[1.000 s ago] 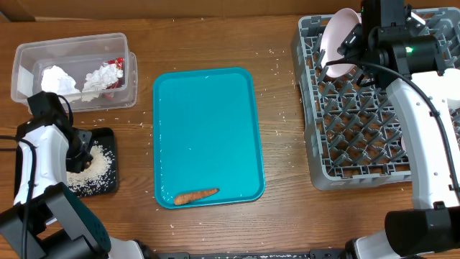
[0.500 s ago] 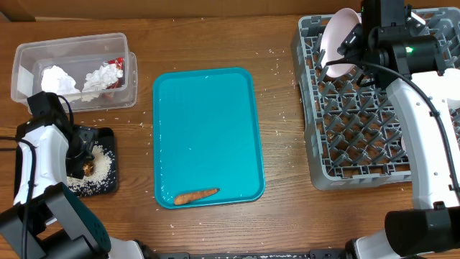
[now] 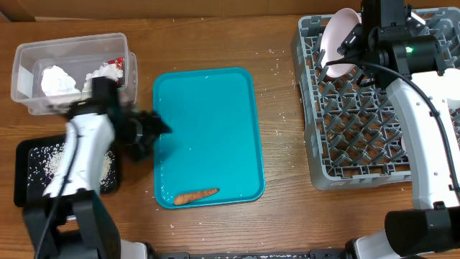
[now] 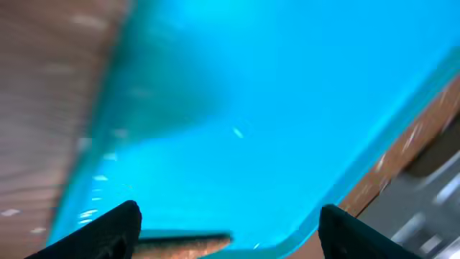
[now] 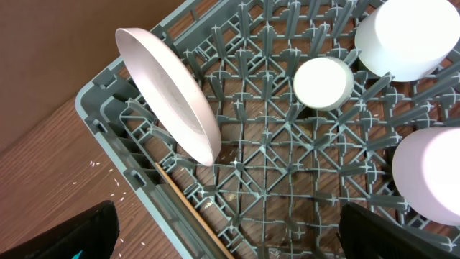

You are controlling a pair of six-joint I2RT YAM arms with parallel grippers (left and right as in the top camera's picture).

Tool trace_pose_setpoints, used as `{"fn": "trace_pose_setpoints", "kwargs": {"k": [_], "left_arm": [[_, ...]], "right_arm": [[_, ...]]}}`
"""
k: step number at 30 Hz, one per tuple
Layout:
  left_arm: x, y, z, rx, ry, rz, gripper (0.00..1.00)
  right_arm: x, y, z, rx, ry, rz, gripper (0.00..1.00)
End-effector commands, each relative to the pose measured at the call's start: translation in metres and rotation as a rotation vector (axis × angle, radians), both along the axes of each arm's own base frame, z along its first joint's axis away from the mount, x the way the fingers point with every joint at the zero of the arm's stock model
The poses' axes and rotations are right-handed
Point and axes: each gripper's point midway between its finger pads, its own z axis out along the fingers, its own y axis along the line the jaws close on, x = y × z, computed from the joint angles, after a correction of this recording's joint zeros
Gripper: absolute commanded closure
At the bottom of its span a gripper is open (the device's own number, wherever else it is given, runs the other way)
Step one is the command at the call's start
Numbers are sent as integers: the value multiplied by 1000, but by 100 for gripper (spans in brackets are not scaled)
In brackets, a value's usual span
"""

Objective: Sort waste into correct bins and load items into the dishwasher
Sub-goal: 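Swing the left gripper back over the carrot on the teal tray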

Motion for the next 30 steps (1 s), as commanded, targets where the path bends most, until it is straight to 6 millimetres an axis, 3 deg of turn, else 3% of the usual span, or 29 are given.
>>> {"fn": "trace_pose_setpoints", "kwargs": {"k": [1, 5, 9, 12, 20, 25, 30], "left_arm": [[-1, -43, 7, 112, -124, -359, 18], [-18, -60, -1, 260, -95, -525, 19], [-38, -89, -8, 259, -74, -638, 20], [-57, -97, -16, 264, -29, -692, 16], [-87, -84, -36, 294, 101, -641, 16], [-77, -66, -39, 416, 79, -637, 16], [-81, -64, -41, 418, 93, -639, 11]], "right_arm": [[1, 1, 2, 3, -11, -4, 0], [1, 1, 2, 3, -11, -4, 0], [1, 1, 2, 3, -11, -4, 0], [1, 1, 2, 3, -11, -4, 0], [1, 1, 2, 3, -11, -4, 0], [1, 1, 2, 3, -11, -4, 0], [1, 1, 2, 3, -11, -4, 0]]}}
